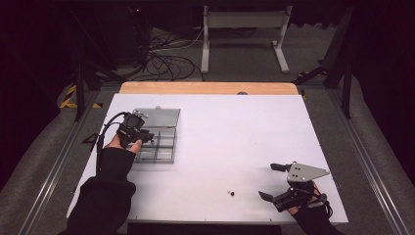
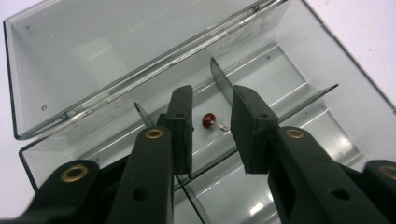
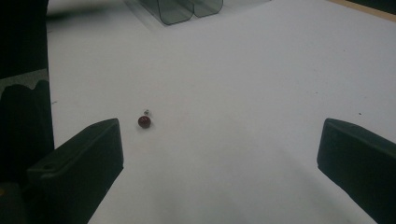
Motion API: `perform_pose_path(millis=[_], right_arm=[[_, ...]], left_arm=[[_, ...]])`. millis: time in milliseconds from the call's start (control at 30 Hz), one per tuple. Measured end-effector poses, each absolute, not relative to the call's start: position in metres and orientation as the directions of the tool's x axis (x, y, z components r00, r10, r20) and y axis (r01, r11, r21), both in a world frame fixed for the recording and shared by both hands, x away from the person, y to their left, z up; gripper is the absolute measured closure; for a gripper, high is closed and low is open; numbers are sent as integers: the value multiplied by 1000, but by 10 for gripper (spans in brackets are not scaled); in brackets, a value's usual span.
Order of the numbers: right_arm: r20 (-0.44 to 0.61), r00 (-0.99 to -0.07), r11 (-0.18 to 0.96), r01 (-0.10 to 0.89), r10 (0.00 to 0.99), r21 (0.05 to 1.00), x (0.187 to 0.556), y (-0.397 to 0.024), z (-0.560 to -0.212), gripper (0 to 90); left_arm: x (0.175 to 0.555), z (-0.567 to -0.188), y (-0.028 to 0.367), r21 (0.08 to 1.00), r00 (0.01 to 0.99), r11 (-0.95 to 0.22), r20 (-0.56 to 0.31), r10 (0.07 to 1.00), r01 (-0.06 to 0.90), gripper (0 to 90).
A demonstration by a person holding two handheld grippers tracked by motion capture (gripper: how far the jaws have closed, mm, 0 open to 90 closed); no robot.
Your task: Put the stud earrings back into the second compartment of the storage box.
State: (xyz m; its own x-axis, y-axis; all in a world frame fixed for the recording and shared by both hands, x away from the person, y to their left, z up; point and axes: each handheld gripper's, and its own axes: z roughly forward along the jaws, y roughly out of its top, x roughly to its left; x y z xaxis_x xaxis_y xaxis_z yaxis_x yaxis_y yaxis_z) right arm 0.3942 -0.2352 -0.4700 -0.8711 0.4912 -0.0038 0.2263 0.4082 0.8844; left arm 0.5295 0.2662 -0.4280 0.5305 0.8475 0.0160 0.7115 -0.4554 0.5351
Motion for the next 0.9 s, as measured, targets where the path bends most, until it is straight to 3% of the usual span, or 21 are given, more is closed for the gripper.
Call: perform_pose_path(millis=[500,900], right_arm=[[-7,-868,403,224,497,887,393,-236,-469,6],[-4,-870,398,221,493,891,393,-236,-469,4]], left_arm=[[488,-392,233,716,639,-451,9,769,533,524],[452,-375,194,785,757,-471,3,653,403,418]])
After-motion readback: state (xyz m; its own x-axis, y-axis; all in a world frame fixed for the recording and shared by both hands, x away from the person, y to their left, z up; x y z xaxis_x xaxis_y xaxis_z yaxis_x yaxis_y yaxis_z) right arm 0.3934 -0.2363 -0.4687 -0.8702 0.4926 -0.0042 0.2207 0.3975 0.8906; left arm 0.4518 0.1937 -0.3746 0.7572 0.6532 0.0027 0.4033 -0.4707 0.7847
